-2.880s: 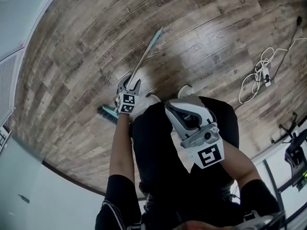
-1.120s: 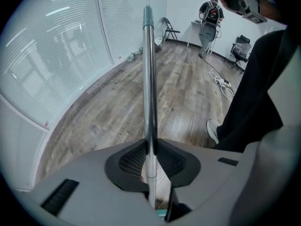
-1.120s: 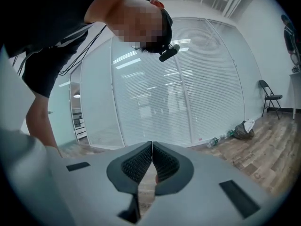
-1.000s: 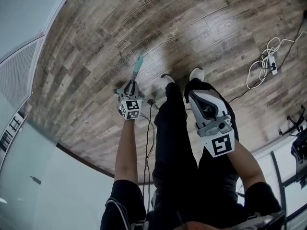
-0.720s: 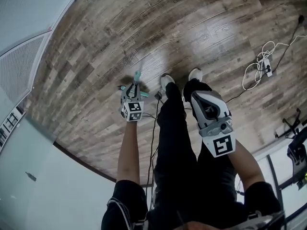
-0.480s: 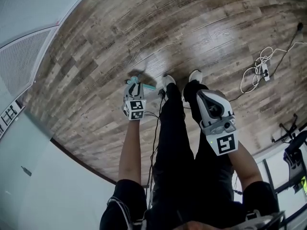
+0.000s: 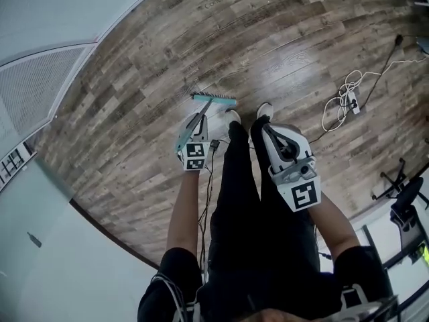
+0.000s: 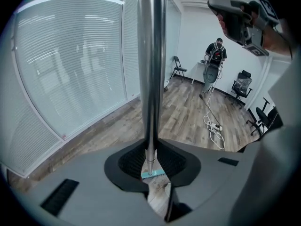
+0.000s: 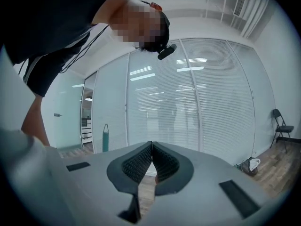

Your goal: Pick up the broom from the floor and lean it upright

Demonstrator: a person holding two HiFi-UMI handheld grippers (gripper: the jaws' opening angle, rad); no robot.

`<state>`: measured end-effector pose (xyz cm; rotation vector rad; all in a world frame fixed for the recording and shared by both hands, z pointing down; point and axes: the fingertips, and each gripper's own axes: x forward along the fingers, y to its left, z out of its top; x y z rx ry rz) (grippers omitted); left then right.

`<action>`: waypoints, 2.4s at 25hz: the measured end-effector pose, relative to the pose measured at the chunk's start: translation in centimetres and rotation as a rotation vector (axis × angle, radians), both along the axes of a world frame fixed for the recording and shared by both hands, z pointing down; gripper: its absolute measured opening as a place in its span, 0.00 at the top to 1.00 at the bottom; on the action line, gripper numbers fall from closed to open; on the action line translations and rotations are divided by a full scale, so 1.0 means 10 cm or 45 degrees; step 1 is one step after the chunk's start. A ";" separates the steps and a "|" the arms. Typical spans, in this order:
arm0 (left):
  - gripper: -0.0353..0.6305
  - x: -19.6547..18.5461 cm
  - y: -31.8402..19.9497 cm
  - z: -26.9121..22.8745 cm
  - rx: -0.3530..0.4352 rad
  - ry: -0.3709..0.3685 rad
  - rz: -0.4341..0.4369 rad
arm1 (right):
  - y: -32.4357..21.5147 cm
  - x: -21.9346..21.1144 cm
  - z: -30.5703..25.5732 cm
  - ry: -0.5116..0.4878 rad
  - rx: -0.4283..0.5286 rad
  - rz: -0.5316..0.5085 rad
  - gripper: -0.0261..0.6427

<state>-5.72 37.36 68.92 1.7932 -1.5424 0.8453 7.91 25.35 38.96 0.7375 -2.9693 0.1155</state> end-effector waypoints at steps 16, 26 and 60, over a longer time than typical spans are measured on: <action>0.82 0.08 -0.02 -1.76 0.170 0.028 0.169 | 0.32 -0.02 -1.38 -0.014 -0.023 0.055 0.93; 0.82 -0.23 0.18 -2.05 0.167 0.061 0.065 | 0.21 -0.01 -1.61 0.093 0.119 -0.017 0.93; 0.82 -1.82 -4.10 -2.07 0.179 0.033 -0.231 | -4.11 -1.15 -1.80 -0.115 0.077 0.325 0.93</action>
